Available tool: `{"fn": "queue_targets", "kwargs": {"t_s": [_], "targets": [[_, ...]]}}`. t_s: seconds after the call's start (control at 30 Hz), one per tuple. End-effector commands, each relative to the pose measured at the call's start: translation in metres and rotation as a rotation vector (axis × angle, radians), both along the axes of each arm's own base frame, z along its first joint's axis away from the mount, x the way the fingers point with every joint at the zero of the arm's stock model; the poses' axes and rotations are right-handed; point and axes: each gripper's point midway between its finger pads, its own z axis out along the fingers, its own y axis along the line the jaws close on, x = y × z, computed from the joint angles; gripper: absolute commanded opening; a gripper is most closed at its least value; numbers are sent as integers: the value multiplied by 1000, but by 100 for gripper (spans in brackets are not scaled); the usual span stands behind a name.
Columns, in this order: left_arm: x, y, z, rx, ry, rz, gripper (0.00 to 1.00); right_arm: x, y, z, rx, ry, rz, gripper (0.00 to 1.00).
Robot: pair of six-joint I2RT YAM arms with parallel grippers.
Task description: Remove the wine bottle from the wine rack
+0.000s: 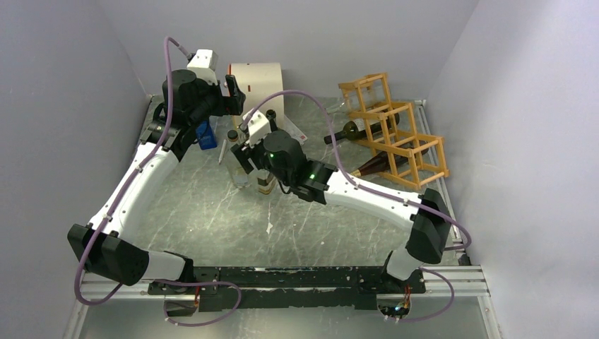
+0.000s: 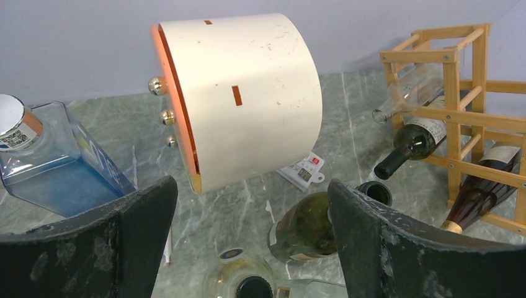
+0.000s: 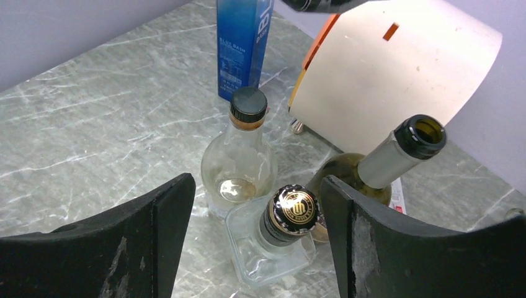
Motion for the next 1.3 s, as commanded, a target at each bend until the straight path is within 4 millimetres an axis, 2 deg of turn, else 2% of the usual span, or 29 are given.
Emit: {"fn": "queue_targets", "kwargs": {"t_s": [0.0,0.13,0.27,0.37,0.53,0.67,0.8,1.03,1.27], "targets": [[2,3,11,-8,-42,3,94,-10,-12,53,71,-71,29,79],[3,3,10,-8,-40,3,94,-20,-26,60,3,-124,73,81],[3,3,10,-8,-38,4,94,-29,-50,71,-31,-167,75,85],[2,3,12,-9,-44,3,94,-34,-78,79,-47,-210,31,88],[1,3,14,-13,-46,0,94,-30,-130,65,-152,-282,-106,89],[2,2,11,-14,-40,-1,94,-9,-167,45,-245,-277,-249,89],[4,2,8,-14,-35,-1,94,22,-193,17,-276,-169,-320,89],[3,-1,9,-17,-34,-12,94,67,-212,-9,-333,-118,-367,92],[4,-1,7,-15,-28,-13,94,116,-224,-10,-366,-160,-355,94]]}}
